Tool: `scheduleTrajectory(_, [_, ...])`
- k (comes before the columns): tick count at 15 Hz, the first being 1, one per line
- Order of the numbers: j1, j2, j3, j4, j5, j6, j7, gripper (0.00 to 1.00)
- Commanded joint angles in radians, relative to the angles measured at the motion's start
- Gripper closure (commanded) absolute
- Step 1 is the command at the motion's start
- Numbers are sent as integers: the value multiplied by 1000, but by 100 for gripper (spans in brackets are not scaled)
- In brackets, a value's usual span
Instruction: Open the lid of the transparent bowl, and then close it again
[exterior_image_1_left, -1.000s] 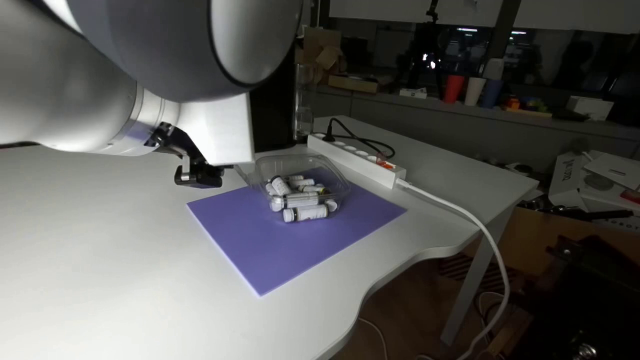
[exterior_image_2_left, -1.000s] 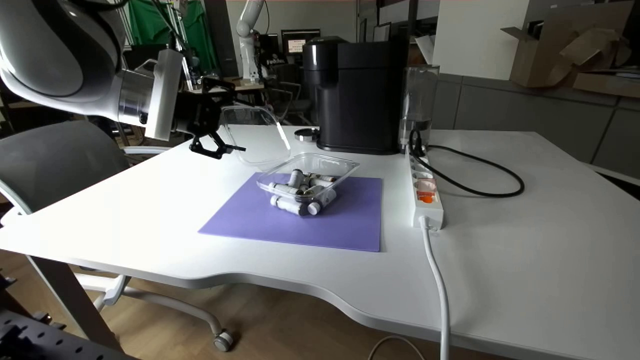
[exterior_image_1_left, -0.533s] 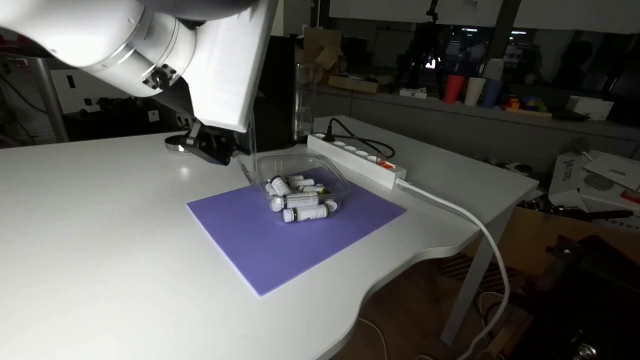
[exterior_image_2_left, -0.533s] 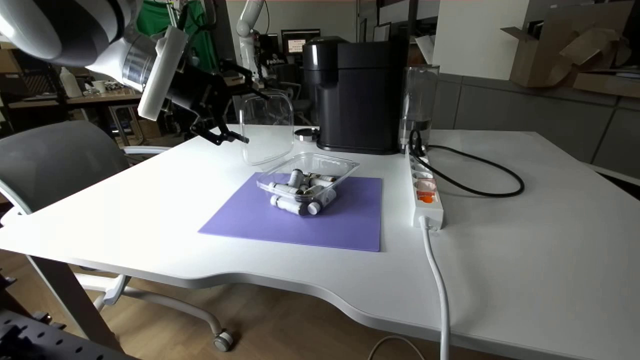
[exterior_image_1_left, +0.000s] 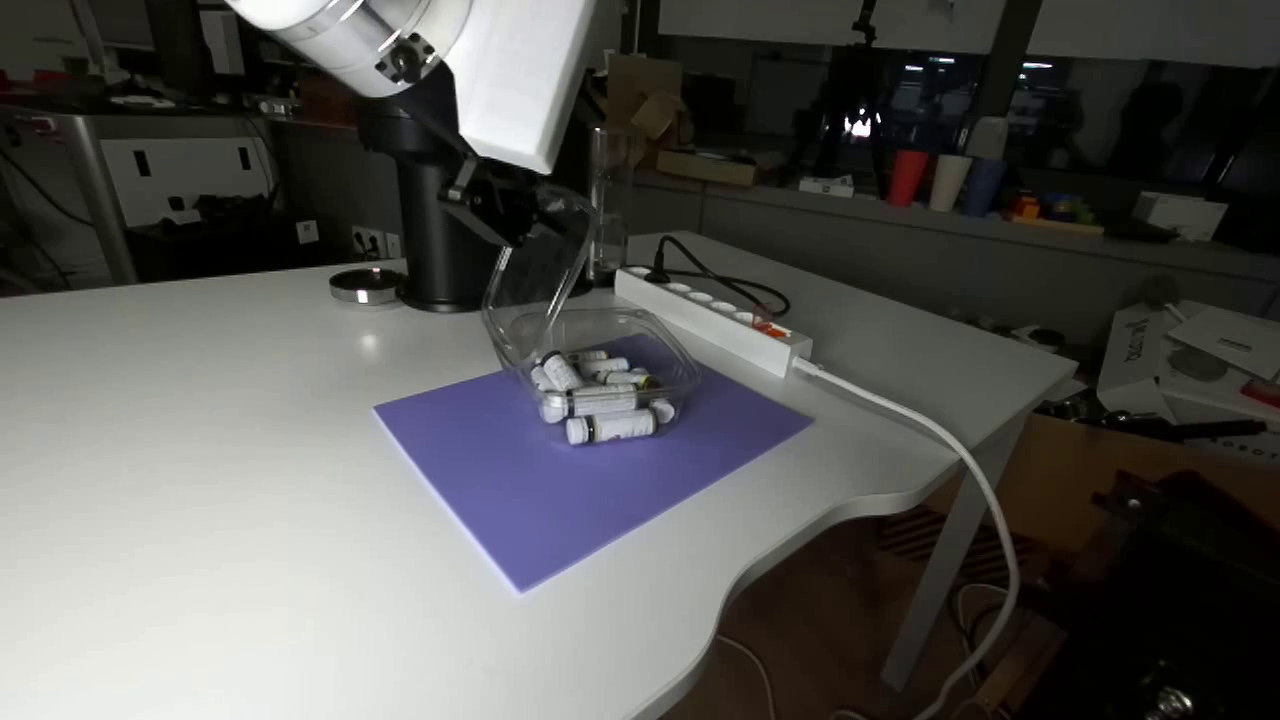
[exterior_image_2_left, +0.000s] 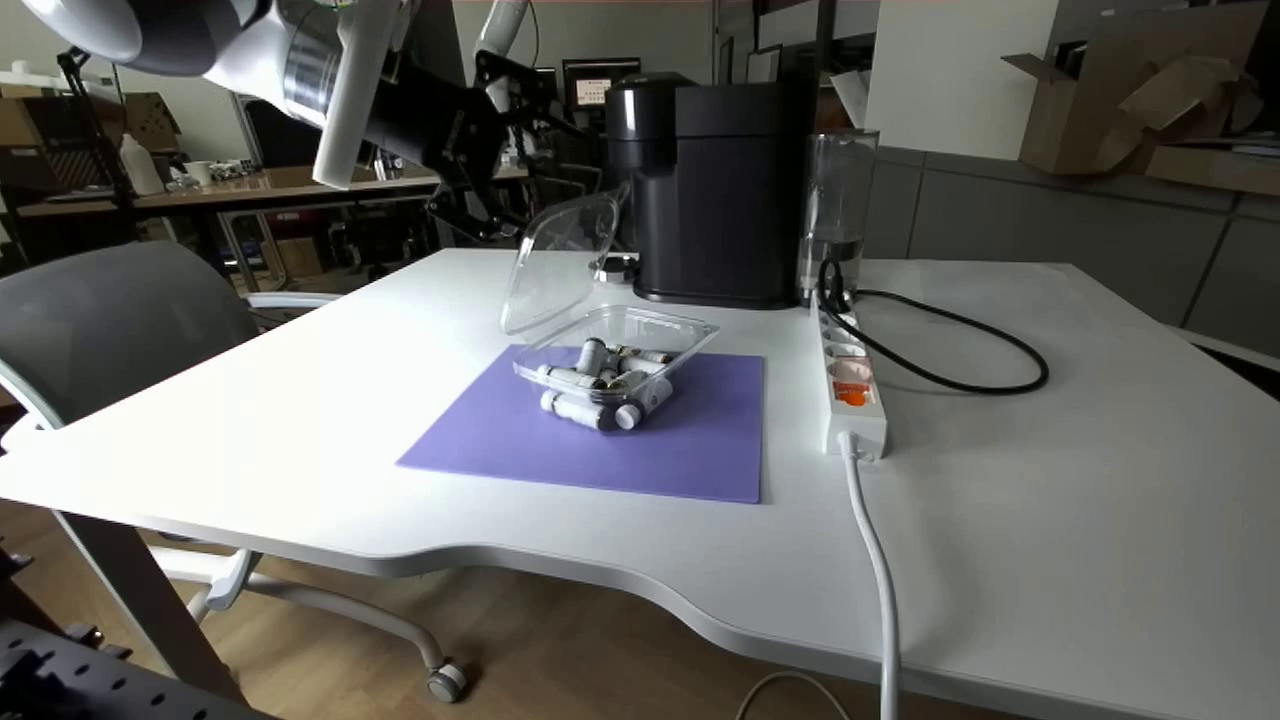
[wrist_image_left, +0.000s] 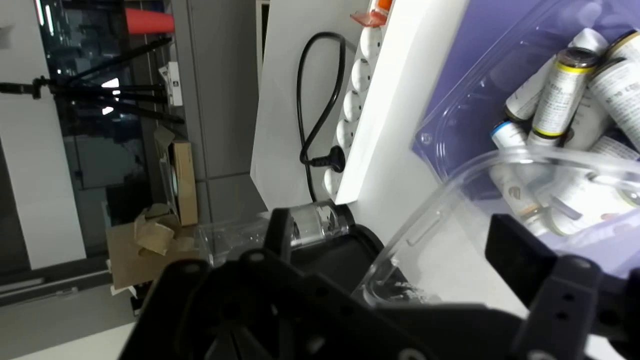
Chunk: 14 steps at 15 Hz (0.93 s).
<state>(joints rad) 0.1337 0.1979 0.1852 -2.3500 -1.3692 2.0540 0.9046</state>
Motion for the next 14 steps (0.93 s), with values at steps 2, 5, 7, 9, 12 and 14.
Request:
scheduleTrajectory(2, [-54,-72,-54,-46,129,98,26,0])
scheduleTrajectory(5, [-105,-78,-107,-63,228,225,-14,0])
scheduleTrajectory(7, [-142,-77,-146,-79,293,332,-41,0])
scheduleTrajectory(9, [-170,-83,-181,-100,351,421,-67,0])
scheduleTrajectory(12, [-216,-95,-219,-145,480,618,-200,0])
scheduleTrajectory(14, [-262,-92,-203,-177,627,734,-335,0])
